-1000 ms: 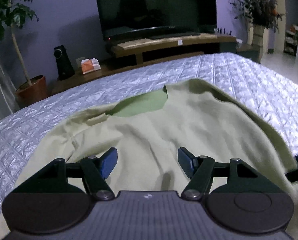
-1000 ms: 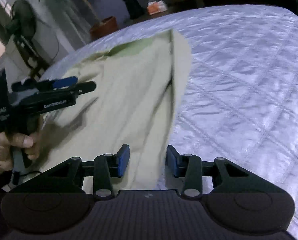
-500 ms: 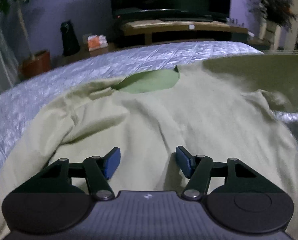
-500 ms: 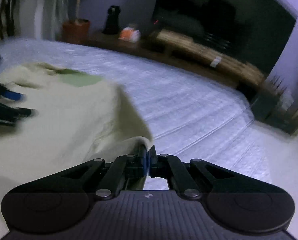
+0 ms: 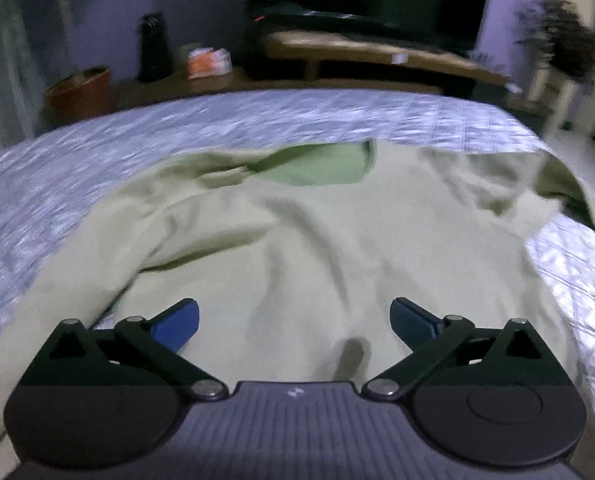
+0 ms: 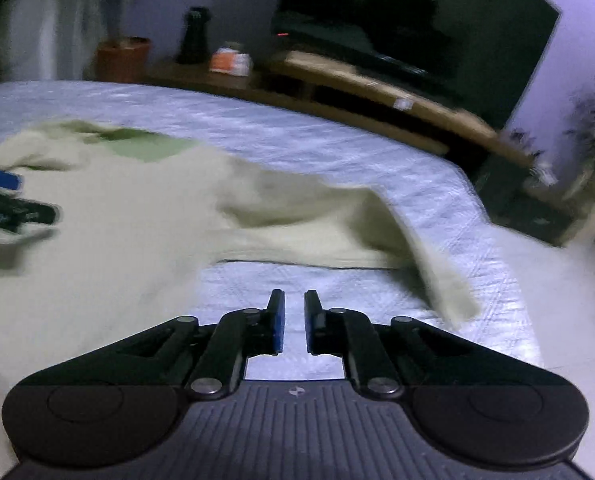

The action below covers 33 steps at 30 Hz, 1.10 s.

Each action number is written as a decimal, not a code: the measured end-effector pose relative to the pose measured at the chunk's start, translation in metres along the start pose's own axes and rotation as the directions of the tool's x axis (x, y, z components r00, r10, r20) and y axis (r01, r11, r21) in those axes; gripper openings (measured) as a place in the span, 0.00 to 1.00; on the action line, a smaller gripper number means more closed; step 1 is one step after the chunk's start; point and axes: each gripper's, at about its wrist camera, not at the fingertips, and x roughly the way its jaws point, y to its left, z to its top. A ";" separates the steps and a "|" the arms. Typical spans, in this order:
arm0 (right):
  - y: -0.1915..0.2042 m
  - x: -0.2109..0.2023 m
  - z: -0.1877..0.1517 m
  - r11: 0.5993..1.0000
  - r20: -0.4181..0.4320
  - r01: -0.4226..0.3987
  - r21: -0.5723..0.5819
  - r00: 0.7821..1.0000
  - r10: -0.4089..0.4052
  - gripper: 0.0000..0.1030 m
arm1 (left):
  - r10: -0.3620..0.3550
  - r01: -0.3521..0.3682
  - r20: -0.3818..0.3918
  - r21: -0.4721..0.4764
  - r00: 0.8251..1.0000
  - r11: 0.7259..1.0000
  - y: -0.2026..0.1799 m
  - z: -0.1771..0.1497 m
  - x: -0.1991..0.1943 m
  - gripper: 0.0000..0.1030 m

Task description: Fold clothes

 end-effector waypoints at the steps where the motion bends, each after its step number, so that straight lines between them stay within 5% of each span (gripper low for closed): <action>1: 0.009 0.001 0.004 0.999 0.009 -0.032 0.002 0.999 0.032 0.13 | 0.006 -0.006 -0.004 -0.019 1.000 1.000 0.005 0.002 -0.003 0.98; 6: 0.059 0.002 0.032 0.984 0.069 -0.168 -0.058 0.983 0.172 0.31 | 0.102 -0.083 0.151 -0.125 0.983 0.989 0.048 0.010 -0.039 0.90; 7: 0.072 0.002 0.038 0.975 0.080 -0.200 -0.093 0.975 0.208 0.41 | 0.128 -0.102 0.180 -0.148 0.975 0.984 0.059 0.011 -0.046 0.88; 8: 0.085 0.002 0.043 0.964 0.089 -0.232 -0.128 0.966 0.244 0.70 | 0.156 -0.122 0.196 -0.175 0.968 0.977 0.072 0.010 -0.052 0.86; 9: 0.099 0.002 0.048 0.951 0.097 -0.262 -0.164 0.955 0.280 0.84 | 0.186 -0.143 0.205 -0.207 0.961 0.968 0.086 0.009 -0.057 0.86; 13: 0.161 0.004 0.067 0.868 0.096 -0.364 -0.339 0.904 0.417 0.83 | 0.308 -0.208 0.190 -0.413 0.932 0.886 0.152 0.003 -0.074 0.90; 19: 0.274 0.022 0.084 0.639 0.055 -0.385 -0.666 0.829 0.557 0.83 | 0.561 -0.384 0.201 -0.545 0.803 0.745 0.204 -0.007 -0.107 0.92; 22: 0.319 0.031 0.092 0.518 0.021 -0.370 -0.771 0.798 0.602 0.83 | 0.624 -0.419 0.173 -0.603 0.762 0.679 0.217 -0.008 -0.110 0.92; 26: 0.367 0.044 0.087 0.336 -0.036 -0.310 -0.889 0.781 0.623 0.84 | 0.656 -0.413 0.153 -0.666 0.740 0.621 0.230 -0.010 -0.115 0.92; 28: 0.386 0.058 0.080 0.255 -0.076 -0.276 -0.927 0.803 0.591 0.84 | 0.672 -0.409 0.145 -0.695 0.727 0.592 0.235 -0.014 -0.120 0.92; 29: 0.391 0.061 0.075 0.232 -0.072 -0.257 -0.938 0.800 0.596 0.81 | 0.677 -0.404 0.141 -0.708 0.722 0.579 0.236 -0.017 -0.123 0.92; 32: 0.397 0.068 0.091 0.230 -0.203 -0.429 -0.874 0.751 0.628 0.07 | 0.689 -0.396 0.132 -0.736 0.713 0.550 0.239 -0.023 -0.129 0.92; 33: 0.398 0.068 0.097 0.249 -0.199 -0.433 -0.866 0.756 0.623 0.06 | 0.693 -0.396 0.128 -0.742 0.709 0.542 0.239 -0.024 -0.131 0.92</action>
